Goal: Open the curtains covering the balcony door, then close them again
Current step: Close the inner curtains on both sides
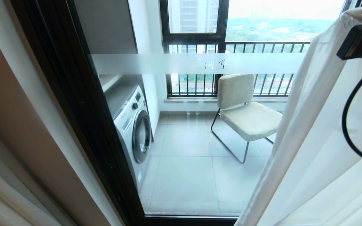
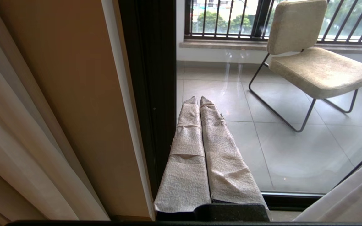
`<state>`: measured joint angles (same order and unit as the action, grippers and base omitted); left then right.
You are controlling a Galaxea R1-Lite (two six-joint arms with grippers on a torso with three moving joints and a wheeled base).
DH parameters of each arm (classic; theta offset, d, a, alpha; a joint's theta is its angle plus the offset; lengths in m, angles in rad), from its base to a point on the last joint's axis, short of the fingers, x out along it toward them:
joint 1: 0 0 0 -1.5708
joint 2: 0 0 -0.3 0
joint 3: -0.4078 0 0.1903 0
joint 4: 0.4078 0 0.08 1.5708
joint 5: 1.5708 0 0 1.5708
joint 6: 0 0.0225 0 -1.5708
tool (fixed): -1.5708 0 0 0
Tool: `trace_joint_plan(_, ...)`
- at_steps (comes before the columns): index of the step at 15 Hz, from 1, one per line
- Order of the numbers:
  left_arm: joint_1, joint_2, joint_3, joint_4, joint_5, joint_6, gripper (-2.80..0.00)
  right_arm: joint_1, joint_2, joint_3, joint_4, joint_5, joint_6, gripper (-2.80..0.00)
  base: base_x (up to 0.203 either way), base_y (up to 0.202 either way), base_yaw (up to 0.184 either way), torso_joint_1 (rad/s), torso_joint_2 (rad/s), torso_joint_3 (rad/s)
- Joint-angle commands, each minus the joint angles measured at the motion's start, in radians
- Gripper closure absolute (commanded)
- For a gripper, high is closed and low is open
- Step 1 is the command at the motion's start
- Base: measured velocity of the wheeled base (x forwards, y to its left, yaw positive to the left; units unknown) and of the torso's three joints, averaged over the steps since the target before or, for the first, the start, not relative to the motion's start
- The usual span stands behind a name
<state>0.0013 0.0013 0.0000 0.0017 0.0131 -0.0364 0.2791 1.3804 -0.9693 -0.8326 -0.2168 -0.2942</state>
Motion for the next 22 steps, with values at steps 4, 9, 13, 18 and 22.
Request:
trace_joint_plan(4,0.000,0.000,0.000,0.000,0.001,0.000,0.00,-0.051,-0.104,0.050,0.028,0.000,0.009,0.00,0.000,0.000,0.000,0.000,0.00,0.000)
trace_joint_plan(9,0.000,0.000,0.000,0.000,0.001,0.000,0.00,-0.067,-0.170,0.097,0.058,-0.001,0.009,-2.80,0.000,0.000,0.000,0.000,0.00,0.000)
trace_joint_plan(13,0.000,0.000,0.000,0.000,0.001,0.000,0.00,-0.085,-0.287,0.178,0.059,-0.001,0.009,-2.80,0.000,0.000,0.000,0.000,0.00,0.000)
trace_joint_plan(18,0.000,0.000,0.000,0.000,0.001,0.000,0.00,-0.111,-0.526,0.292,0.095,-0.001,0.006,-2.80,0.000,0.000,0.000,0.000,0.00,0.000)
trace_joint_plan(22,0.000,0.000,0.000,0.000,0.001,0.000,0.00,-0.107,-0.723,0.323,0.221,-0.002,0.002,-2.80,0.000,0.000,0.000,0.000,0.00,0.000)
